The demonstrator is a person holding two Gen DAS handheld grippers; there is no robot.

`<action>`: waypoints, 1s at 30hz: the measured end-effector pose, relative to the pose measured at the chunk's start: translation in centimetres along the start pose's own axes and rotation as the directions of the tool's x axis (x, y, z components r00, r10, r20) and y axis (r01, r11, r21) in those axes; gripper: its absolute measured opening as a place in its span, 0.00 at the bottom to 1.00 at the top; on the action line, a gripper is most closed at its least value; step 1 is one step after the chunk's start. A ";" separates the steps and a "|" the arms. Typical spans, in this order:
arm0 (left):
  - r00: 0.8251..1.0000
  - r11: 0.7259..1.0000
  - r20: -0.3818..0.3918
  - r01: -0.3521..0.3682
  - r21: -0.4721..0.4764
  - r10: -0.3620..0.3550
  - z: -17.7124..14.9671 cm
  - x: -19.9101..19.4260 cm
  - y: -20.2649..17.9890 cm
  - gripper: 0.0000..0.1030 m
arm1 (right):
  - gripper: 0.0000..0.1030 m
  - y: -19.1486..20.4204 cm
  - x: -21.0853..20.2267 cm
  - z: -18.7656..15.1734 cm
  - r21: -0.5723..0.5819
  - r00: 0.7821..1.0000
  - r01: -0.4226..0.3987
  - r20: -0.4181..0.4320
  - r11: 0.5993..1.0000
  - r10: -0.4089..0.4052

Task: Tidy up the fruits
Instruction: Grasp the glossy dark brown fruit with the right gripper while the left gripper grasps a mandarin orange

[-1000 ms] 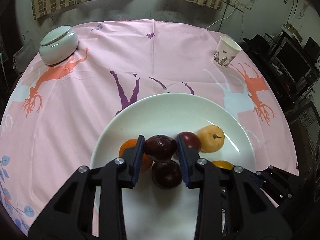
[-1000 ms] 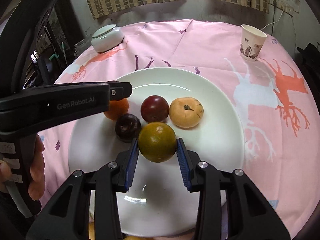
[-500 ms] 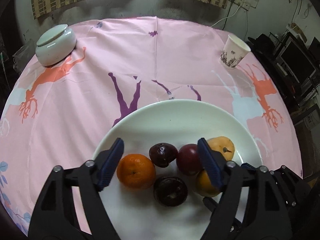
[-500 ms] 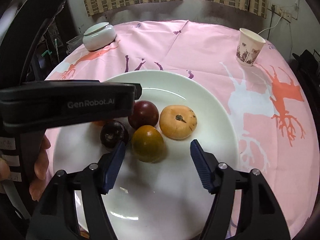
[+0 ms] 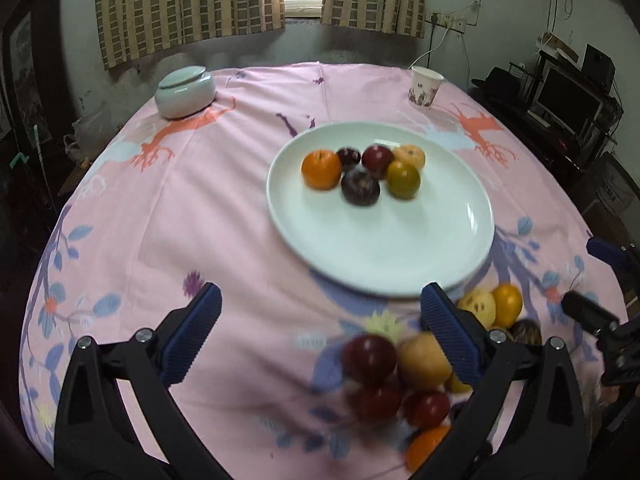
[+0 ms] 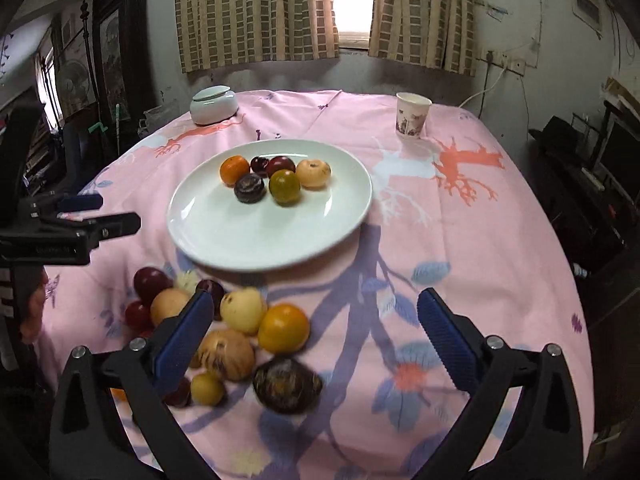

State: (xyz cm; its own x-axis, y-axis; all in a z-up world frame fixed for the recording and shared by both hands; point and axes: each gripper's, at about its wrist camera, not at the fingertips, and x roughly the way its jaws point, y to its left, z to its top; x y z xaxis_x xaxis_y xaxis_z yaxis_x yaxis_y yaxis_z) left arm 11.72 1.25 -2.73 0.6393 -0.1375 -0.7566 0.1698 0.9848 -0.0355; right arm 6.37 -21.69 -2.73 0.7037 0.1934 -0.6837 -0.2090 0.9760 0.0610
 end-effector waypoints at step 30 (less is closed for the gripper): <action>0.992 0.994 -0.092 0.089 0.066 -0.082 -10.1 -3.5 -3.7 0.98 | 0.49 1.0 2.3 -5.9 0.070 0.983 -0.079 -0.161 0.994 0.090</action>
State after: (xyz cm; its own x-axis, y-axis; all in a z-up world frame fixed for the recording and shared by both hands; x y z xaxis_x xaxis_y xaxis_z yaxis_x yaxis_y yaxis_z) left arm 1.29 -0.82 -6.60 0.5515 -0.2078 -0.8079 0.2747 0.9597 -0.0594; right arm 3.76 -20.90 -8.55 0.5634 0.2616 -0.7836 -0.2162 0.9622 0.1657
